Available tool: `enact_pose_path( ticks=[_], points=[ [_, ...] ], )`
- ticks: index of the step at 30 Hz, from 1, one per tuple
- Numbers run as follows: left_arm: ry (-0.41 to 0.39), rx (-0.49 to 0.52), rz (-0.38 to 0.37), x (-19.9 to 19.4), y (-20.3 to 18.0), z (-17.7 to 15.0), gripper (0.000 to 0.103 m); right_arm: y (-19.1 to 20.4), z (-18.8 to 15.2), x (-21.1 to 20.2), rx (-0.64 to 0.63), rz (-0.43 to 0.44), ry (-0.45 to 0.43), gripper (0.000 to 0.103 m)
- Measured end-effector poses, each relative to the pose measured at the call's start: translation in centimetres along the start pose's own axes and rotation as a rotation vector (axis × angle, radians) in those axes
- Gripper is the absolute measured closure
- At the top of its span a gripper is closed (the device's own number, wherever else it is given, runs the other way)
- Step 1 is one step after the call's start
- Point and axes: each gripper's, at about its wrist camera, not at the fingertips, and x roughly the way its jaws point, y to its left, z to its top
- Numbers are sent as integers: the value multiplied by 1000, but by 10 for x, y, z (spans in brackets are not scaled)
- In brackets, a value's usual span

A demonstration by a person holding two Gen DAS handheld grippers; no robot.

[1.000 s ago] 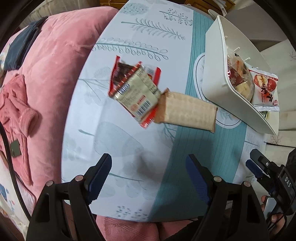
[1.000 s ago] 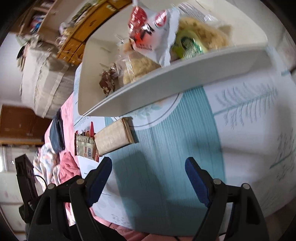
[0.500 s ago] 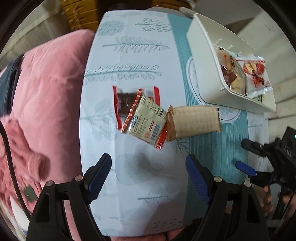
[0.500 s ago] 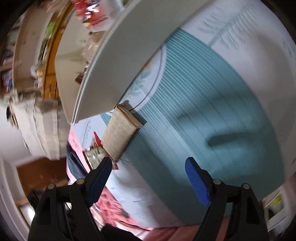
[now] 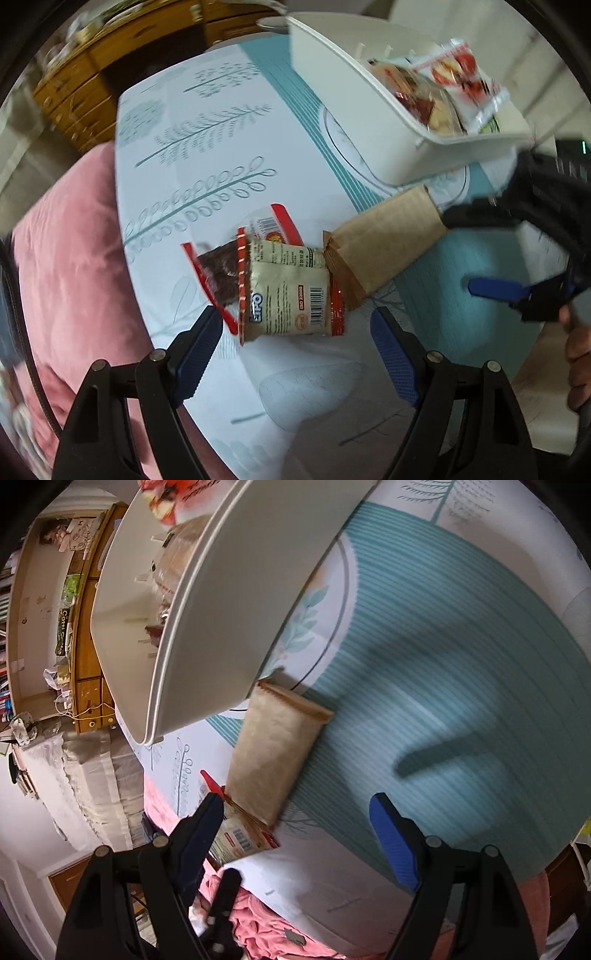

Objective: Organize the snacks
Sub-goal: 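Move the left tool to the Lipo packet while the right approaches the paper wafer bar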

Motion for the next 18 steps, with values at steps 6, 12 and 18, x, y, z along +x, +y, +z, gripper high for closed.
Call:
enact_pose_path(
  ticks=[6,12,18],
  points=[
    [14,76,25,19,-3,5,22,18,1,16,14,-58,-25,21],
    [-14,100,49,28,1,11,22,34,9,25,-9,-138,-63,21],
    [-55,133,74,32,1,14,34,53,14,35,-67,-244,-81,21]
  ],
)
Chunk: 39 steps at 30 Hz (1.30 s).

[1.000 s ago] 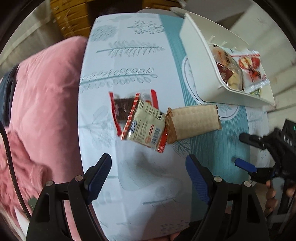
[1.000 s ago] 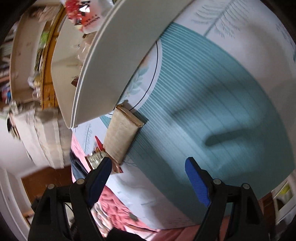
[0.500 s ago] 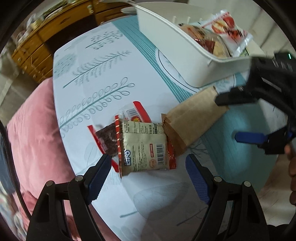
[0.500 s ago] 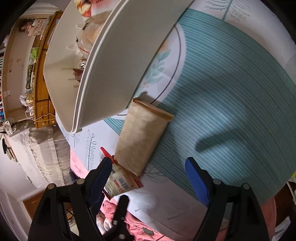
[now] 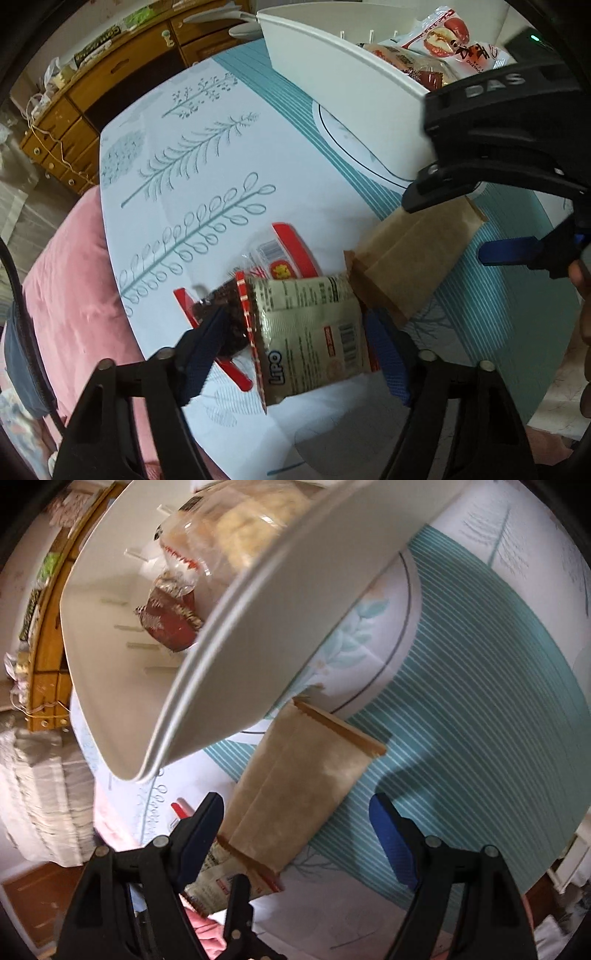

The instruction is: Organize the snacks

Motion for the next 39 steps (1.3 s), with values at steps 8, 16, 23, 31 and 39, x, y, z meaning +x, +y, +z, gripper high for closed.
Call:
enact_pose_path(
  ticks=[8,16,23,31,39],
  points=[
    [-61,0,-8,-6,6,-7,59,37,-2,15,-88,-124,-6,22],
    [-87,-47,-41,-13,10,-14,77,50,-7,18,-140,-172,-11,35],
    [-88,-131,-115,-20,19,-24,89,15,-3,6,-111,-77,-14,60],
    [-29,-247,-209,-21,30,-37,90,-23,-5,-5,-78,48,4,103],
    [32,-272,-220,-21,33,-53,89,-44,-14,-18,-63,122,-11,102]
  ],
)
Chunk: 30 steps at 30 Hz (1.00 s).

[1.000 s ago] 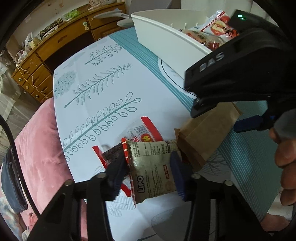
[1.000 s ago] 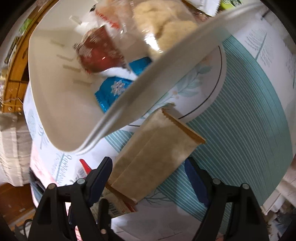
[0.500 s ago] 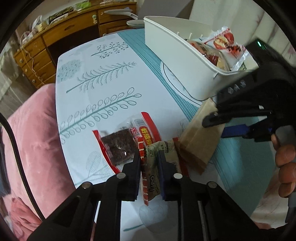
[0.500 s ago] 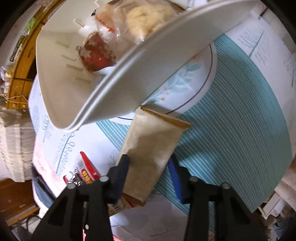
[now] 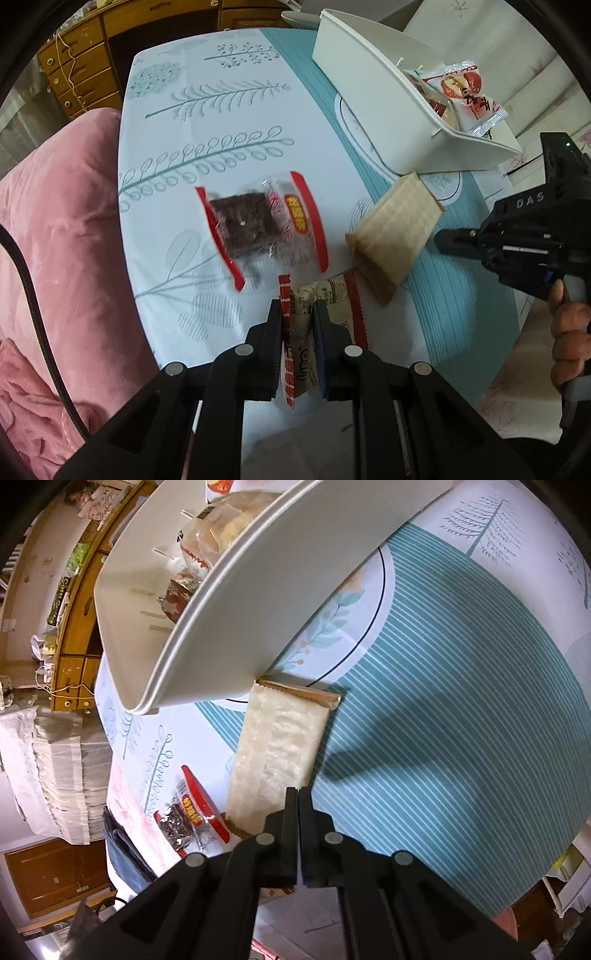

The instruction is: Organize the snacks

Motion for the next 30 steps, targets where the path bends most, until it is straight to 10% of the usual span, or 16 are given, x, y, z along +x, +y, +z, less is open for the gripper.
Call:
enact_pose_path(
  ticks=[6,10,20,30],
  points=[
    [35,-13,44,-1,4,-8,81,-8,1,-3,9,17,31,99],
    [70,-25,67,-1,7,-13,68,3,1,-1,18,21,37,59],
    [183,-42,75,10,1,-10,33,31,10,24,73,-40,72,41],
    [264,-89,108,30,1,5,28,75,5,44,-33,-276,75,31]
  ],
)
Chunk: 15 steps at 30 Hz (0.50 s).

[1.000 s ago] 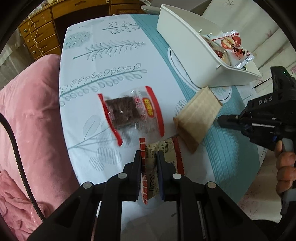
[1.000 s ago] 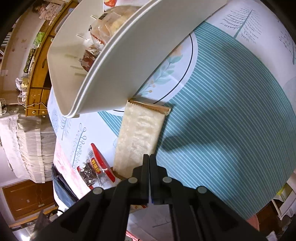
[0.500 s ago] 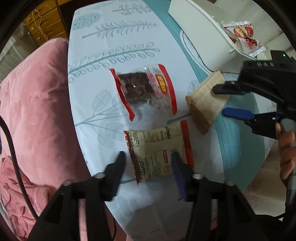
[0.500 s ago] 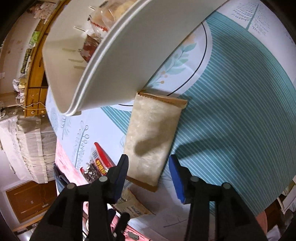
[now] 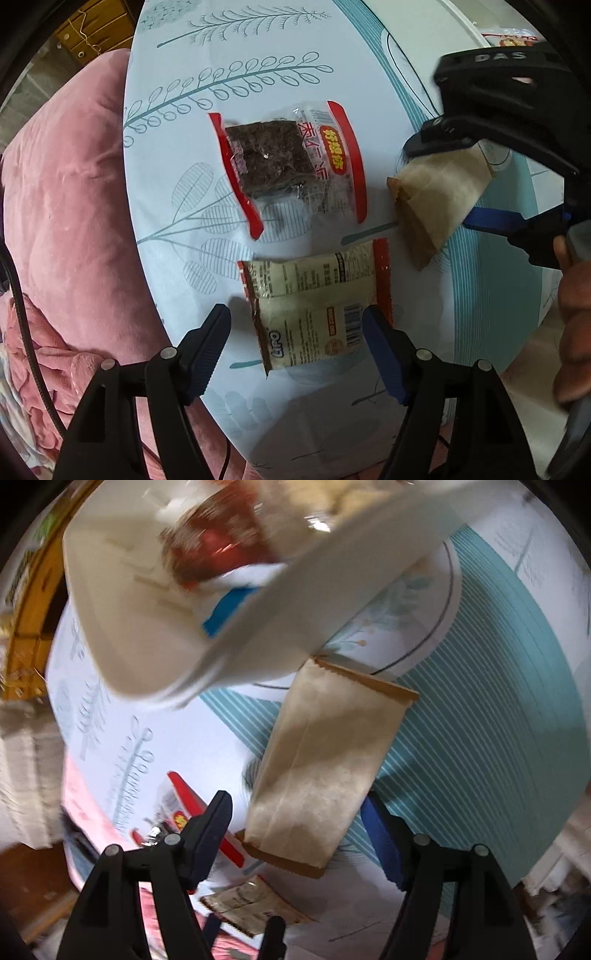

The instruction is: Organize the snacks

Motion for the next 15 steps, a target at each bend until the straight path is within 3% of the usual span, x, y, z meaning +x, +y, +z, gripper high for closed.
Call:
enact_pose_path(
  ticks=[5,15],
  points=[
    [21,-3,4,6,-8,5,28,15,-5,1,-67,-89,-12,36],
    [7,10,64,10,-28,13,29,10,-12,1,-126,-36,-2,41]
  ],
)
